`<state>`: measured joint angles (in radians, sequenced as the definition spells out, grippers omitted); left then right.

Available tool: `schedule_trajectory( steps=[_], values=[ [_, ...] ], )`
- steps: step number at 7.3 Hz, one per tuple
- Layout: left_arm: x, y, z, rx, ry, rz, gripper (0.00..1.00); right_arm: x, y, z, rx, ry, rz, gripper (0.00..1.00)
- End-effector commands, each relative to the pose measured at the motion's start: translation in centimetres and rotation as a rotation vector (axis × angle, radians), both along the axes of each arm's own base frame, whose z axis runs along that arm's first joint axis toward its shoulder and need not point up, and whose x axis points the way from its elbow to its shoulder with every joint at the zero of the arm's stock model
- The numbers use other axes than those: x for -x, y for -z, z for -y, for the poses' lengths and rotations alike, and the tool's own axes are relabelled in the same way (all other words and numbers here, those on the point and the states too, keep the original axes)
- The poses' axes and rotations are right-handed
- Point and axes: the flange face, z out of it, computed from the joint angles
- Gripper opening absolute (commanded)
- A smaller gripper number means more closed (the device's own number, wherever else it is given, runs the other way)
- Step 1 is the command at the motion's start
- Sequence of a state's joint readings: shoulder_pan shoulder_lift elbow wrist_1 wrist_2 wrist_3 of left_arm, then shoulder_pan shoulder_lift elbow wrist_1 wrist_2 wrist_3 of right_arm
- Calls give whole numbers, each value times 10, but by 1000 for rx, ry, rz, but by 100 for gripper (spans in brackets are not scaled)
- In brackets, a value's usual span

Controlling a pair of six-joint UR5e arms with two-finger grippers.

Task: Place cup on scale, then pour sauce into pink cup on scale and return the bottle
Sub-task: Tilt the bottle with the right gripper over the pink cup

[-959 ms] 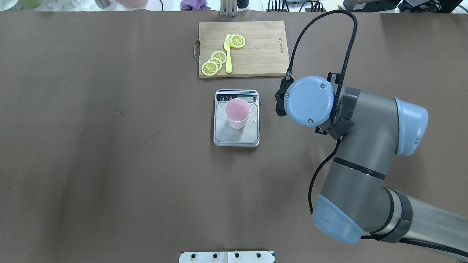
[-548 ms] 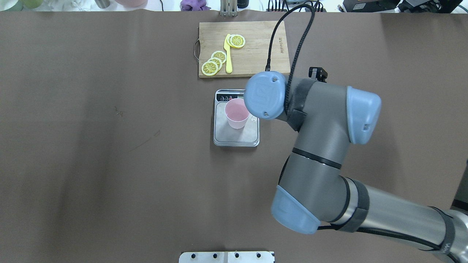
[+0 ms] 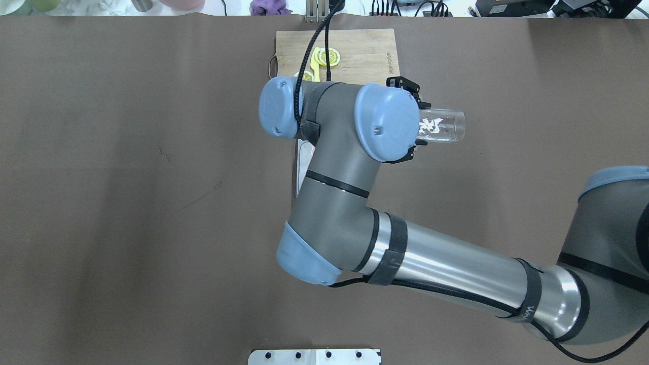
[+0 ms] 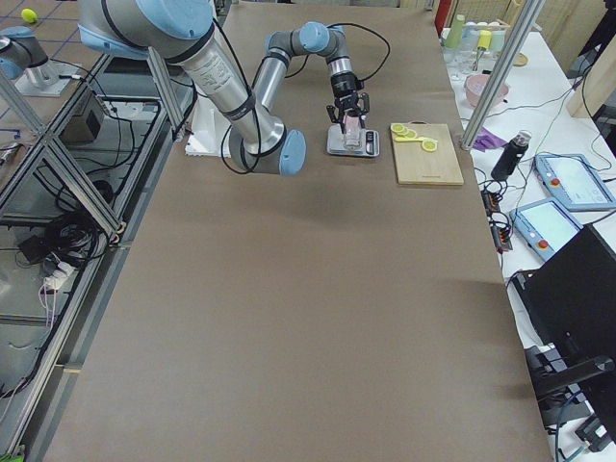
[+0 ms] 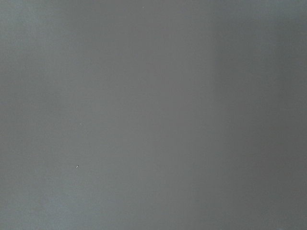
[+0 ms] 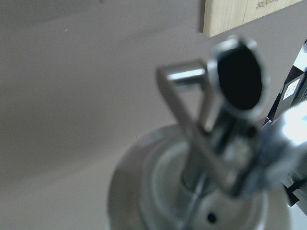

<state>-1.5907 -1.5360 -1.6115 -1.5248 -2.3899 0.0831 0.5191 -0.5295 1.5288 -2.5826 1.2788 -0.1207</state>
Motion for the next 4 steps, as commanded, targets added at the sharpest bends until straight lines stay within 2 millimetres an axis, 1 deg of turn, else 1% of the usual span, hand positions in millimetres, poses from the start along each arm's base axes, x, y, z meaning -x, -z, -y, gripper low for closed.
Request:
schedule_trajectory(
  steps=[1, 2, 4],
  values=[
    [0, -1, 0, 2, -1, 0, 98, 26, -3, 12, 52, 6, -97, 0],
    [0, -3, -2, 5, -1, 0, 98, 31, -9, 10, 63, 12, -125, 0],
    [0, -4, -3, 8, -1, 0, 98, 35, -6, -5, 84, 28, -175, 0]
  ],
)
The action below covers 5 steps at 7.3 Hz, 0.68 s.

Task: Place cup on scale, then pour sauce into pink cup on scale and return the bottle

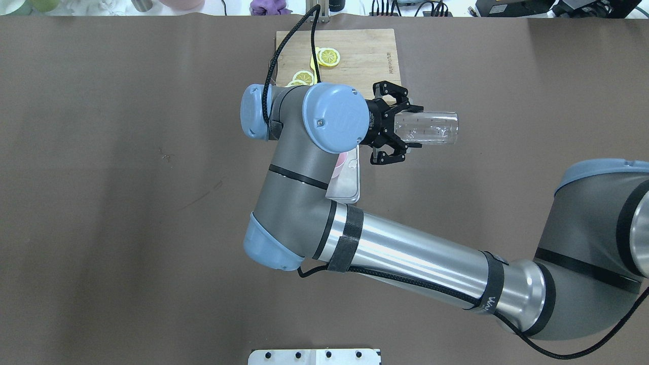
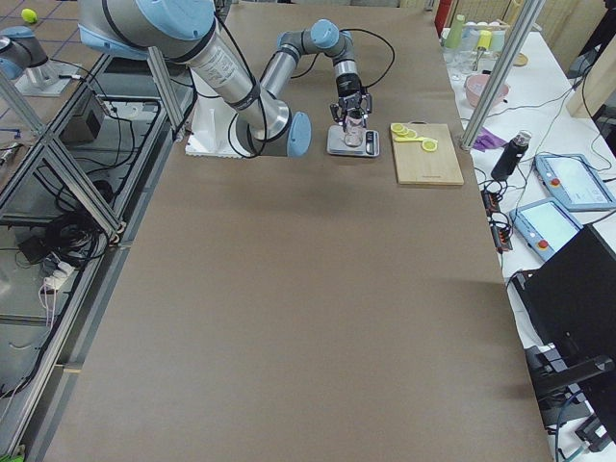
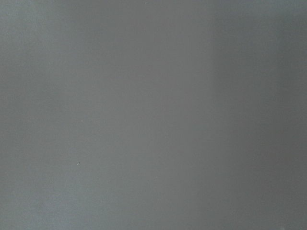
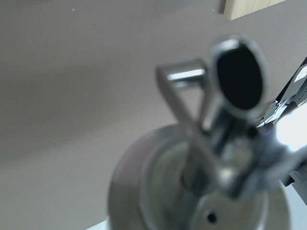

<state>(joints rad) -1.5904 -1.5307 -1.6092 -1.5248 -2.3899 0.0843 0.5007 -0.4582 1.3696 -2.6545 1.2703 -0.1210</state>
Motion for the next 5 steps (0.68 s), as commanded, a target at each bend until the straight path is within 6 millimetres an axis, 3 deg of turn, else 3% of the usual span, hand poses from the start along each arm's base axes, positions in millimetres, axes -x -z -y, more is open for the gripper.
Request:
schedule_trajectory(
  steps=[1, 5],
  values=[
    [-1, -1, -1, 3, -1, 0, 98, 5, 1, -12, 19, 11, -43, 0],
    [0, -1, -2, 2, -1, 0, 98, 7, -3, -11, 16, 18, -80, 0]
  ],
)
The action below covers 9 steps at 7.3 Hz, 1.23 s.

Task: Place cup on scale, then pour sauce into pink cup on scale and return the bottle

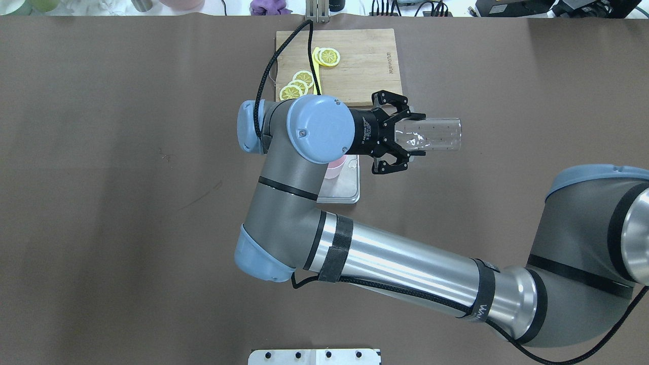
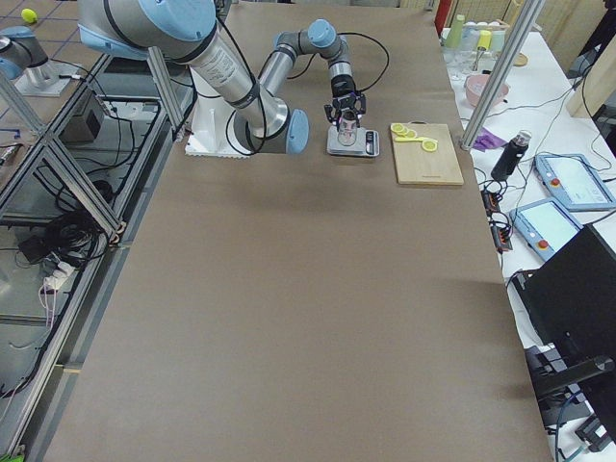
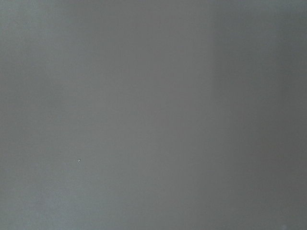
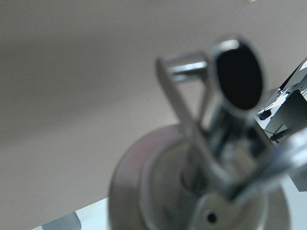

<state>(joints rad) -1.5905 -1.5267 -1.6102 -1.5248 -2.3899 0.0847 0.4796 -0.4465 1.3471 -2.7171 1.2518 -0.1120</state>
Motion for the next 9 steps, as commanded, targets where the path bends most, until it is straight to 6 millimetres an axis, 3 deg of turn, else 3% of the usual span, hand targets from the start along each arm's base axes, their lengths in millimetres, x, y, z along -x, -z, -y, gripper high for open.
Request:
schedule_trajectory(
  steps=[1, 9],
  values=[
    [0, 0, 0, -1, -1, 0, 98, -1, 6, 0, 4, 3, -23, 0],
    [0, -3, -6, 7, 0, -2, 98, 9, 8, -2, 44, -5, -120, 0]
  ],
)
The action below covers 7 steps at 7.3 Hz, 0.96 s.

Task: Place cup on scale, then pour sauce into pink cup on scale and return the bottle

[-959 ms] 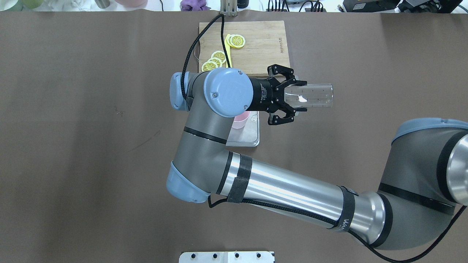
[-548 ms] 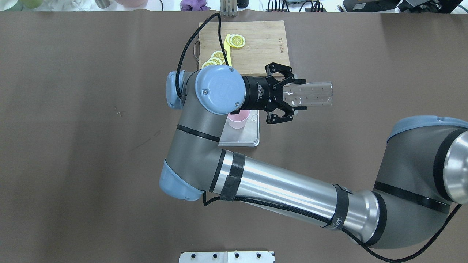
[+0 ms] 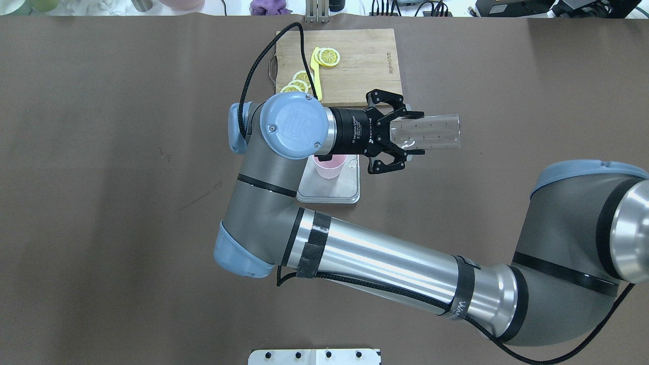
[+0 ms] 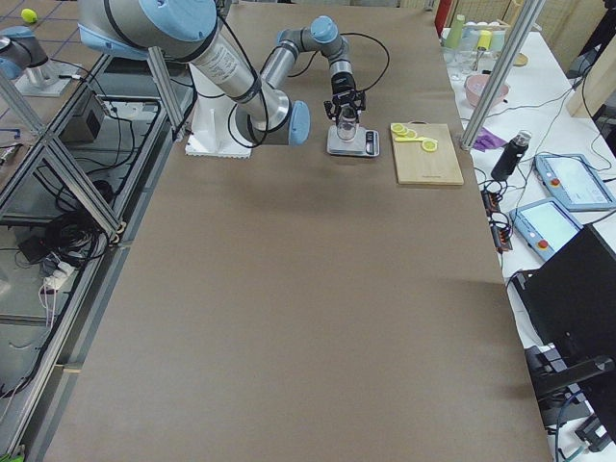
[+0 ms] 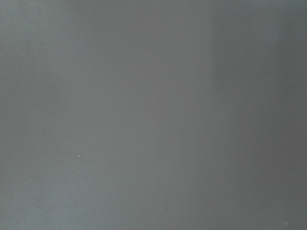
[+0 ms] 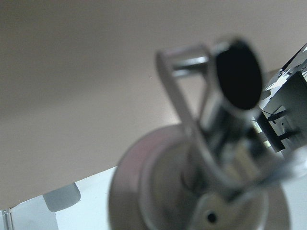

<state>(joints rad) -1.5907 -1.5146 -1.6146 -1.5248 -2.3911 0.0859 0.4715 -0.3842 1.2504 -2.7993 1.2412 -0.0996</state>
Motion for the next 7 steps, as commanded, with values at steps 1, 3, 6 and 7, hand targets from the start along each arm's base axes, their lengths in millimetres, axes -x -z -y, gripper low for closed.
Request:
schedule_trajectory(
  steps=[1, 3, 6, 7],
  values=[
    [0, 0, 0, 0, 0, 0, 98, 1, 0, -4, 4, -5, -17, 0],
    [0, 0, 0, -1, -1, 0, 98, 0, -1, -5, 7, -17, -36, 0],
    [0, -1, 0, 0, -1, 0, 98, 0, -2, -5, 12, -19, -47, 0],
    [0, 0, 0, -1, -1, 0, 98, -2, 0, -6, 17, -19, -58, 0]
  ],
)
